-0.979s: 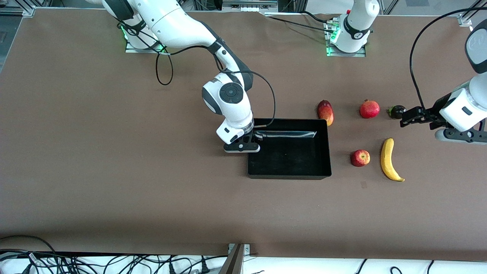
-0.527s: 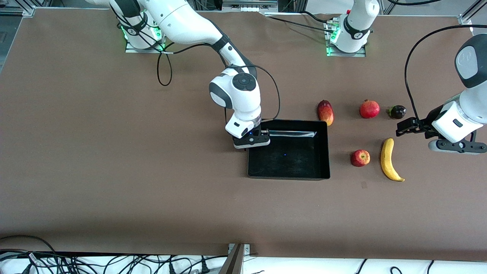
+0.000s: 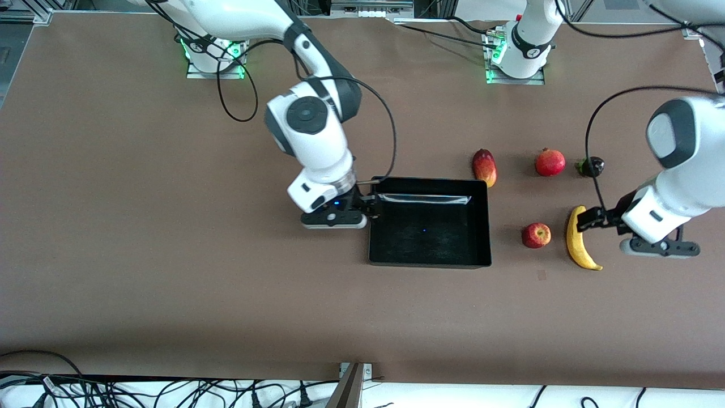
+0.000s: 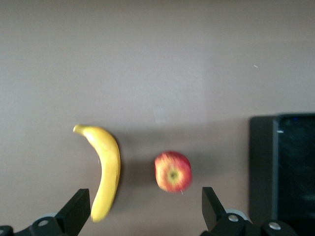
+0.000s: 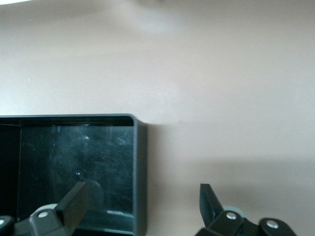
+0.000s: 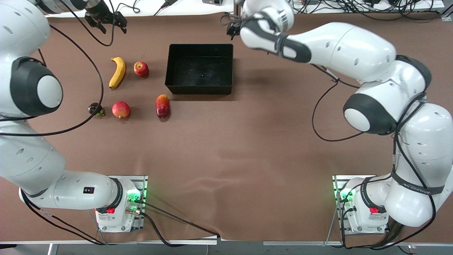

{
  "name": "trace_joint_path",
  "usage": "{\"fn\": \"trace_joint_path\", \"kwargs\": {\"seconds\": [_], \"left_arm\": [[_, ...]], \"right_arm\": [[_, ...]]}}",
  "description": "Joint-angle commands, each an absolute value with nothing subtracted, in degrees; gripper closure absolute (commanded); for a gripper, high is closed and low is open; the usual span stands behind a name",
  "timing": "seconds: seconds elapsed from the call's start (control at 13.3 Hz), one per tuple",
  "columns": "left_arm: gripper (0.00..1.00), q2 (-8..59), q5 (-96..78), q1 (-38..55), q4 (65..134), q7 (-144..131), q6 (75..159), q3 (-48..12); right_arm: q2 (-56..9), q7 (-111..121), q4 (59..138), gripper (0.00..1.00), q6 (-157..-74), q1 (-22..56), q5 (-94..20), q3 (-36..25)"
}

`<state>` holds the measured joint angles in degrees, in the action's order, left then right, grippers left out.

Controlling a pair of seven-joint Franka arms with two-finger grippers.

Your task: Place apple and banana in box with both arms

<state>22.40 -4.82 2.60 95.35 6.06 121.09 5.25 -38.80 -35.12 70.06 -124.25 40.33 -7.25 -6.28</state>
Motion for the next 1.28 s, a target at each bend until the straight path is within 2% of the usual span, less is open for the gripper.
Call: {"fn": "trace_joint_path", "kwargs": {"seconds": [0.0,0.23,0.38,0.53,0.75,0.98,1.13,1.21], "left_arm": [[0.00,27.7,-6.5,2.5,94.1,6.9,126.6,5.9],[0.00,30.8,-6.9,3.0,95.3,4.1,131.6,5.9],[0.00,32.5,-6.9,3.3,96.7,1.9,134.3,5.5],[0.00,34.9,-6.8,5.3,99.7,-2.7,141.3,5.4],[0.00,35.2,-6.7,6.4,103.3,-4.4,145.0,5.4],[0.00,34.8,-6.6,6.4,105.5,-4.7,145.0,5.4],[0.00,34.0,-6.6,6.3,107.4,-4.7,145.5,5.4],[0.00,33.7,-6.6,6.3,108.9,-4.9,146.1,5.4]], "right_arm": [[-33.0,-26.7,71.3,0.00,-116.8,35.3,-11.7,-6.0],[-28.1,-18.3,71.6,0.00,-108.2,29.9,-11.8,-6.2],[-25.2,-15.2,71.7,0.00,-99.5,24.6,-11.8,-6.2],[-22.9,-9.1,71.7,0.00,-93.4,19.4,-11.8,-6.3],[-20.7,3.7,72.4,0.00,-85.6,14.2,-11.9,-11.2],[-15.7,7.2,76.0,0.00,-83.3,10.4,-10.8,-12.1],[-10.8,7.5,84.3,0.00,-85.7,4.8,-7.8,-11.3],[-8.1,7.7,88.5,0.00,-88.8,3.3,-6.5,-8.9]]}}
